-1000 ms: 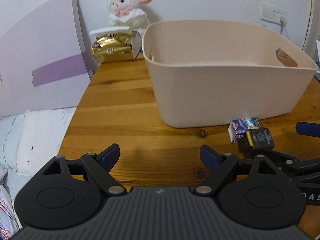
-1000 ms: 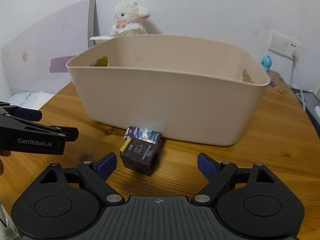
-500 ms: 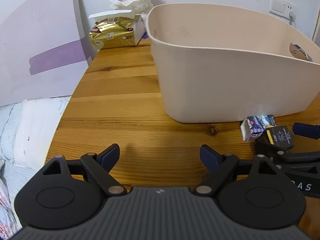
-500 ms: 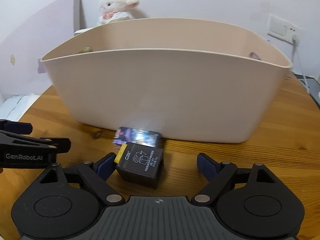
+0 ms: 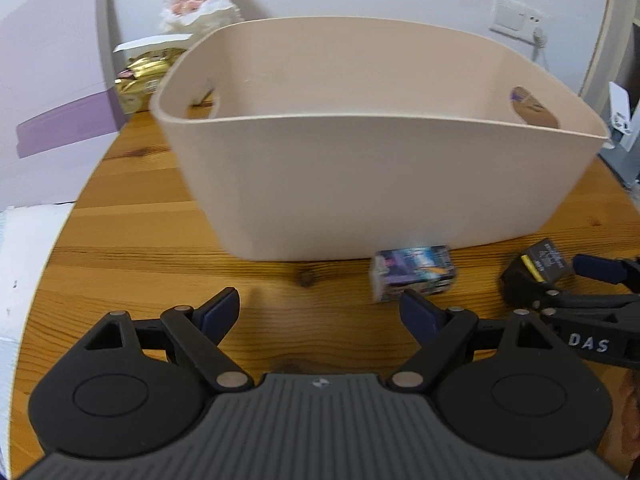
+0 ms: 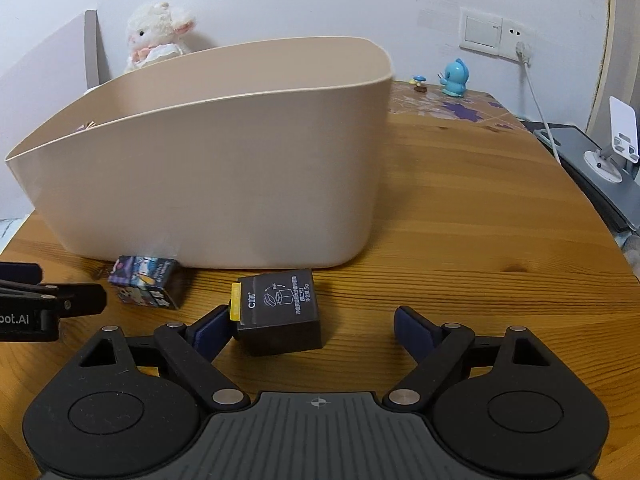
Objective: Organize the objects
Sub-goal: 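Grasp the small purple box with the left tool while the right tool grasps the dark cube box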
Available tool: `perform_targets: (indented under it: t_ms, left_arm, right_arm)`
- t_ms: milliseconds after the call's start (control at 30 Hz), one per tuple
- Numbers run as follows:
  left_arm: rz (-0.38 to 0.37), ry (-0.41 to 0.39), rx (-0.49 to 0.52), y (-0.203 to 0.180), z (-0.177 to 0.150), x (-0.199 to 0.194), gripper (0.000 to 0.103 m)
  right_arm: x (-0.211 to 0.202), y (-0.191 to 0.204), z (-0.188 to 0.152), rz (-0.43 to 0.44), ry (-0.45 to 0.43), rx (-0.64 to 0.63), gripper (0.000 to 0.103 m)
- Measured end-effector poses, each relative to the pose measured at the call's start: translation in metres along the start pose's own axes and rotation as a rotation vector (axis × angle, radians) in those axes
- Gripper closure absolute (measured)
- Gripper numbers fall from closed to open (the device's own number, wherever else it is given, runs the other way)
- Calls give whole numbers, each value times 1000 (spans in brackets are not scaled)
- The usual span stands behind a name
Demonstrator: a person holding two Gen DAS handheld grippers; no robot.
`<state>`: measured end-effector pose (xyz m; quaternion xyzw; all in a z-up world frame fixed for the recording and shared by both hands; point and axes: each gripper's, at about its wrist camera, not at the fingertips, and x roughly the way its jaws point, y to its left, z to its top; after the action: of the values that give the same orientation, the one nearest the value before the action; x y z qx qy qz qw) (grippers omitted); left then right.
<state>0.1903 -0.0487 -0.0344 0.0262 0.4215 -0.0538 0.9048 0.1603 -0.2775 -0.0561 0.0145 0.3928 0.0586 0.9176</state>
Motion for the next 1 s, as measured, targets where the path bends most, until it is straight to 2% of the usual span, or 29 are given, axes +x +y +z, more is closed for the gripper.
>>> perform_targets:
  t_ms: [133,200,467,733,767,867,933,1000]
  left_arm:
    - [-19,8,21,-17,1,5,15]
    - [-36,11,18,-23,1,8,15]
    - [-115,26,-86,-29,2,26,14]
    - [-30,7,-64,-40,8,34,19]
    - [-18,7,-53,-41,8,34,21]
    - [17,-5,-19,-43,7,32,35]
    - [17,-11,-26,-41,8,31,49]
    - [8,-15,-31,-38,8,31,51]
  right_arm:
    - [-1,-6,-1,-7,-4,-20,7]
    - [-3,-11,-3,-5,-14,-28,0]
    - [4,-13,-4,-3,3,-107,0]
    - [15,-10,4,-18,-9,-100,1]
    - [15,-9,4,-17,-12,-98,3]
    - [12,-6,3,-14,-29,-98,12]
    - [11,-3,3,-7,-35,-106,21]
    - [8,0,3,4,-40,-118,36]
